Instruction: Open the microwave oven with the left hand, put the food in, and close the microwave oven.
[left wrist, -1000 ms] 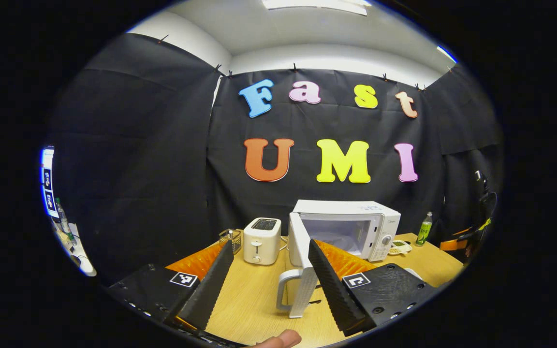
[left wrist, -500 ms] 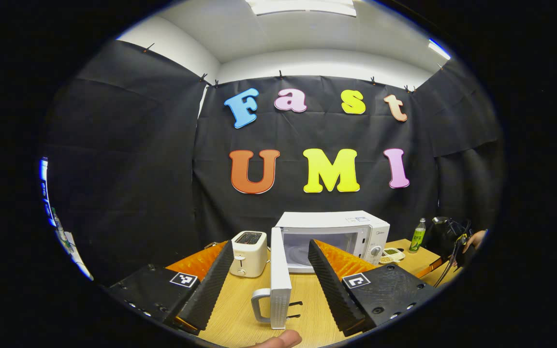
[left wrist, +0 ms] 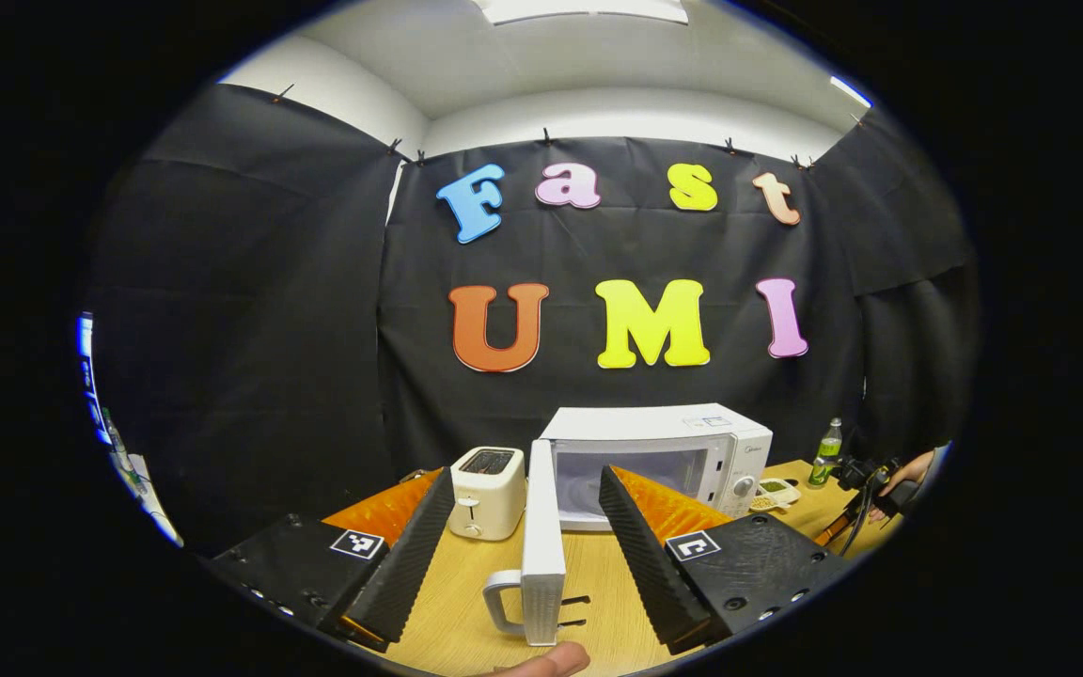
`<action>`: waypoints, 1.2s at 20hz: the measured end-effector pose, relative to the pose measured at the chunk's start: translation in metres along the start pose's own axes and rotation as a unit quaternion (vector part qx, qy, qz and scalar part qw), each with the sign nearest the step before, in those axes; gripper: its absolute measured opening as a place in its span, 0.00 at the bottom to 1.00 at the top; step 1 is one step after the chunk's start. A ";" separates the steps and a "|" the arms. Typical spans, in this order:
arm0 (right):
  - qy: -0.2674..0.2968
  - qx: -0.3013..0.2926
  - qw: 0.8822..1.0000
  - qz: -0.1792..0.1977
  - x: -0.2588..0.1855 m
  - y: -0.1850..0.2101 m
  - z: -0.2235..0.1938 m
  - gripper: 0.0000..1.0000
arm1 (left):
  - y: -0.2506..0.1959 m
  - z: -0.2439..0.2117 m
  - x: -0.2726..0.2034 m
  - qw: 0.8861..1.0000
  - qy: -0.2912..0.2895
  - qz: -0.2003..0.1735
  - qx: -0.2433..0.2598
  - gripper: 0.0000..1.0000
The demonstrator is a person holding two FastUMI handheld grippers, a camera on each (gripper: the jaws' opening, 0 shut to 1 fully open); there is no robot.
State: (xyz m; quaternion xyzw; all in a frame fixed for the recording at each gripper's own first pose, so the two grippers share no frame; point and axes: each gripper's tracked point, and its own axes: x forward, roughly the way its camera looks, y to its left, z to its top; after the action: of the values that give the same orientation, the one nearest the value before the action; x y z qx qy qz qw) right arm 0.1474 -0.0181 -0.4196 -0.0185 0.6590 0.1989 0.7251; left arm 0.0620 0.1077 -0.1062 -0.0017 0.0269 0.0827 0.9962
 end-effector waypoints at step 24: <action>-0.094 0.165 0.970 0.153 -0.040 0.054 -0.024 0.04 | 0.005 0.016 -0.031 0.999 -0.008 -0.027 -0.038 0.92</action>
State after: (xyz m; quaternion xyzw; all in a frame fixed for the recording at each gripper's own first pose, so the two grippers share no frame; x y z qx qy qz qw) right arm 0.1055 0.0144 -0.3712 0.2207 0.6066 0.1970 0.7379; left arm 0.0316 0.1073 -0.0886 -0.0395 0.0155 0.0566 0.9975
